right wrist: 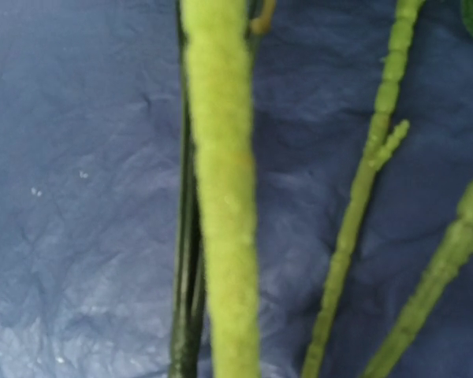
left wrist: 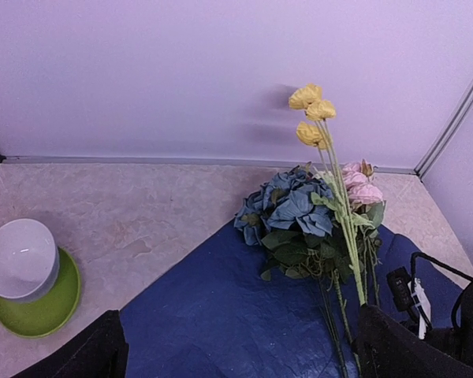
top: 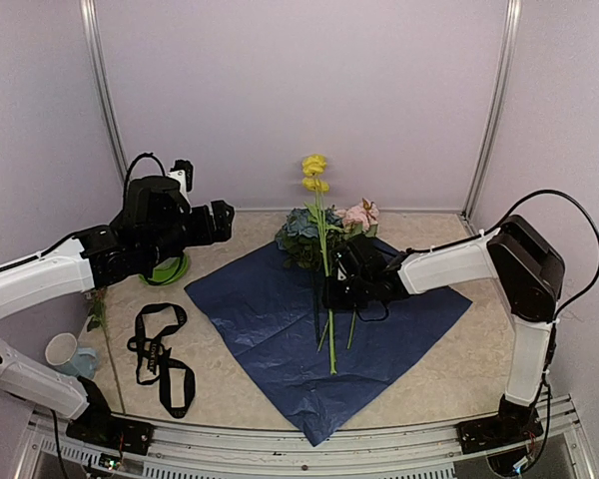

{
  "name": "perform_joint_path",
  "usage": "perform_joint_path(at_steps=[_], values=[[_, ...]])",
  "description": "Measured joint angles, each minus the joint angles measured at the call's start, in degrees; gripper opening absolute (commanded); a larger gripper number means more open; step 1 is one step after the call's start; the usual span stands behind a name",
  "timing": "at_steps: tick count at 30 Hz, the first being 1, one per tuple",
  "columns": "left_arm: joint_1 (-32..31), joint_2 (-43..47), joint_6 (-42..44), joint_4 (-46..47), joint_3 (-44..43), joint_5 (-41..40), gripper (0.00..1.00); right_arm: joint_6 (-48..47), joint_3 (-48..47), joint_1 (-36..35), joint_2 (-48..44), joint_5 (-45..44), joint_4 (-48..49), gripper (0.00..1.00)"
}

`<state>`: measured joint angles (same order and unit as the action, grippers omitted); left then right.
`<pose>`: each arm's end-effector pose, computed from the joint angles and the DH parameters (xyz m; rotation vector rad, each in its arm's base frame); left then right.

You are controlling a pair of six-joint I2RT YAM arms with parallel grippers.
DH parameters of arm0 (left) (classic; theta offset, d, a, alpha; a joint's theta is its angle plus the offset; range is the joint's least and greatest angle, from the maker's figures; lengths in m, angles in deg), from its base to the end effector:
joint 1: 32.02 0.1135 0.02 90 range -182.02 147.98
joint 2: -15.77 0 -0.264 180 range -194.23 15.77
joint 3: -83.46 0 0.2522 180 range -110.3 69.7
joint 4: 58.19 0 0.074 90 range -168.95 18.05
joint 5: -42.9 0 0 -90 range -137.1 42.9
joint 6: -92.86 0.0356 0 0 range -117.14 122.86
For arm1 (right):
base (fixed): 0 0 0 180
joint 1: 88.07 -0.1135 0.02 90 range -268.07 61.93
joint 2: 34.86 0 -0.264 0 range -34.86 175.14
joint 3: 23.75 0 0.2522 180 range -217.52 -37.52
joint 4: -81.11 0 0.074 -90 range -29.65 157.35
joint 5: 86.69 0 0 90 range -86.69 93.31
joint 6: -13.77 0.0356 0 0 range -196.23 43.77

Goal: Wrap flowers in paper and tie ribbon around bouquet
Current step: Place the fake flower on the flattened wrapping paper.

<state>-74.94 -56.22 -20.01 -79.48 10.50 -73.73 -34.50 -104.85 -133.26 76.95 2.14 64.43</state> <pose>0.2231 -0.1856 0.3321 0.0222 1.9003 -0.3362 0.2888 0.2897 0.1491 -0.0658 2.5094 0.6548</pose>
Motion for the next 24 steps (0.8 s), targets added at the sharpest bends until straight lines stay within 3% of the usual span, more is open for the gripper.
perform_joint_path(at_steps=[3,5,9,13,20,24], values=[[0.17,0.04,0.04,-0.81,0.0,-1.18,0.99,1.05,0.0,0.24,0.0,-0.04,0.13,0.42],[0.42,0.09,0.07,-1.53,-0.02,-1.99,0.99,1.68,-0.02,0.48,0.0,-0.15,0.61,0.47],[1.49,0.24,-1.18,-3.91,-0.2,-4.37,0.99,1.77,-0.37,0.79,0.0,-0.31,1.07,0.5],[5.25,0.26,-8.07,-10.08,0.11,-8.17,0.99,1.62,-0.44,0.81,-0.31,-0.35,1.03,0.51],[24.74,-1.99,-16.46,-19.37,7.8,-5.05,0.99,-2.47,-0.42,0.81,-7.3,-0.98,0.59,0.51],[31.5,-5.05,-16.87,-24.11,8.85,-5.86,0.99,-5.86,-0.42,0.81,-11.8,-1.38,0.59,0.51]])
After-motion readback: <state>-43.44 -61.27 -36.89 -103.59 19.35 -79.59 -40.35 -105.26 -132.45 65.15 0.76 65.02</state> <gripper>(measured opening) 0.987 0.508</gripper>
